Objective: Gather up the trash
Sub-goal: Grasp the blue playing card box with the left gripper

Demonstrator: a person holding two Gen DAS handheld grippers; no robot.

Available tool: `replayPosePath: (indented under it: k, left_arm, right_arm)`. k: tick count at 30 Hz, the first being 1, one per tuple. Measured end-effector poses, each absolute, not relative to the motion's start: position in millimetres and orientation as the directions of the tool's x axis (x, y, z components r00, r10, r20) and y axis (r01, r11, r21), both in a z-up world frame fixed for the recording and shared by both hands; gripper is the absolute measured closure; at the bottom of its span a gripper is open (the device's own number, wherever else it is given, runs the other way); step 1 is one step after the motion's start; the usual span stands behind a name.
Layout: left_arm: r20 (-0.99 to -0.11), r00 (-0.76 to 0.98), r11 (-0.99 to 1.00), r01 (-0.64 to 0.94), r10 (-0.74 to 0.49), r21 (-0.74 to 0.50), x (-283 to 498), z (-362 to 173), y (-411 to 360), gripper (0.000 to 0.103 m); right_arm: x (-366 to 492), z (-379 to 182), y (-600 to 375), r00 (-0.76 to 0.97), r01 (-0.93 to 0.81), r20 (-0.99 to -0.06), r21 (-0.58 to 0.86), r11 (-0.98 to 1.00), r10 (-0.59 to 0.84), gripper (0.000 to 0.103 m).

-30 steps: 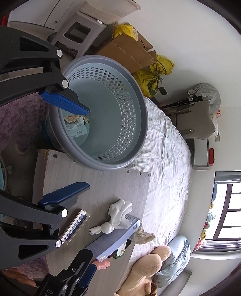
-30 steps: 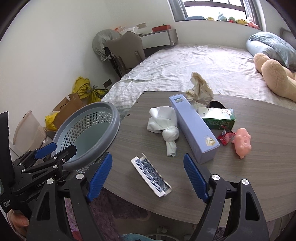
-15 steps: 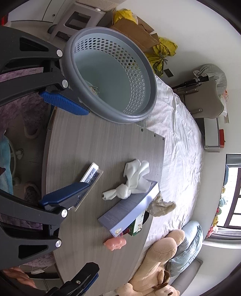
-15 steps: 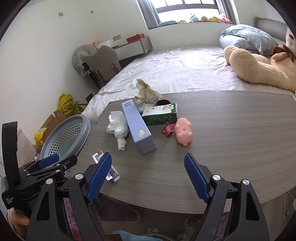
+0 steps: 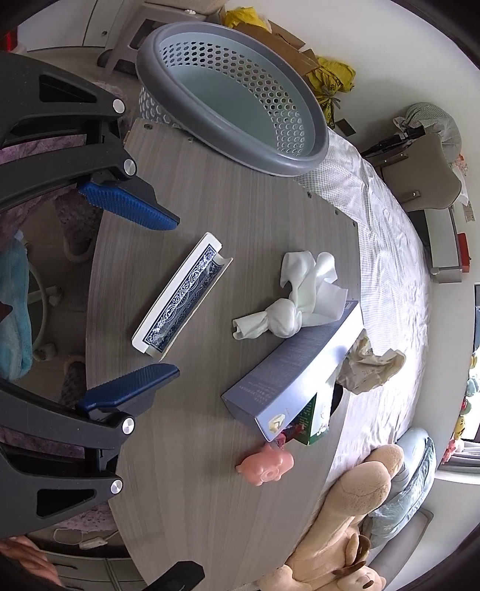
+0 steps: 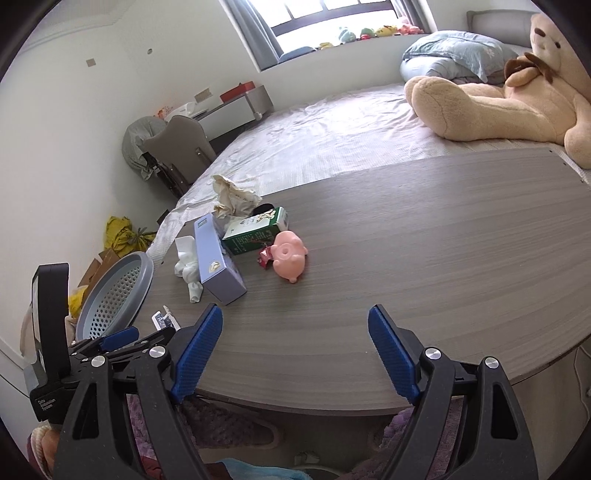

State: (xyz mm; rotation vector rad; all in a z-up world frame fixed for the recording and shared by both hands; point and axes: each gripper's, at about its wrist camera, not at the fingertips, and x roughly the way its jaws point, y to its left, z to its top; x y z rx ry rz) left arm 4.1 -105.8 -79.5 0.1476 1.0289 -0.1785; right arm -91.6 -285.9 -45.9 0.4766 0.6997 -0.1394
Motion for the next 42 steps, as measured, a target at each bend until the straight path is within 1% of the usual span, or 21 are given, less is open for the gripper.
replayPosePath:
  k: [9, 20, 27, 38, 40, 41, 42]
  left_arm:
    - [-0.877, 0.48, 0.978, 0.198, -0.034, 0.071, 10, -94, -110, 0.031]
    - [-0.873, 0.487, 0.986, 0.132, 0.024, 0.1, 13, -97, -84, 0.032]
    - [-0.865, 0.502, 0.992, 0.109, 0.0, 0.064, 12, -89, -73, 0.031]
    - [-0.858, 0.513, 0.995, 0.086, -0.001, 0.051, 30, -97, -71, 0.032]
    - [-0.862, 0.507, 0.995, 0.089, -0.012, 0.038, 33, -99, -70, 0.035]
    - [-0.863, 0.504, 0.995, 0.094, -0.025, 0.026, 33, -99, -70, 0.042]
    - [-0.864, 0.502, 0.995, 0.103, -0.039, 0.015, 33, -98, -70, 0.052]
  right_arm:
    - [-98, -52, -296, 0.762, 0.291, -0.647, 0.395, 0.871, 0.038, 0.023]
    - [-100, -50, -297, 0.767, 0.291, -0.641, 0.398, 0.87, 0.037, 0.023]
    - [-99, -48, -296, 0.766, 0.289, -0.642, 0.393, 0.873, 0.036, 0.023]
    - [-93, -52, -291, 0.752, 0.287, -0.657, 0.387, 0.876, 0.045, 0.023]
    - [-92, -53, -292, 0.75, 0.289, -0.66, 0.386, 0.876, 0.044, 0.023]
    - [-91, -53, -292, 0.748, 0.29, -0.662, 0.385, 0.876, 0.043, 0.023]
    - [-90, -54, -291, 0.746, 0.291, -0.665, 0.383, 0.877, 0.043, 0.023]
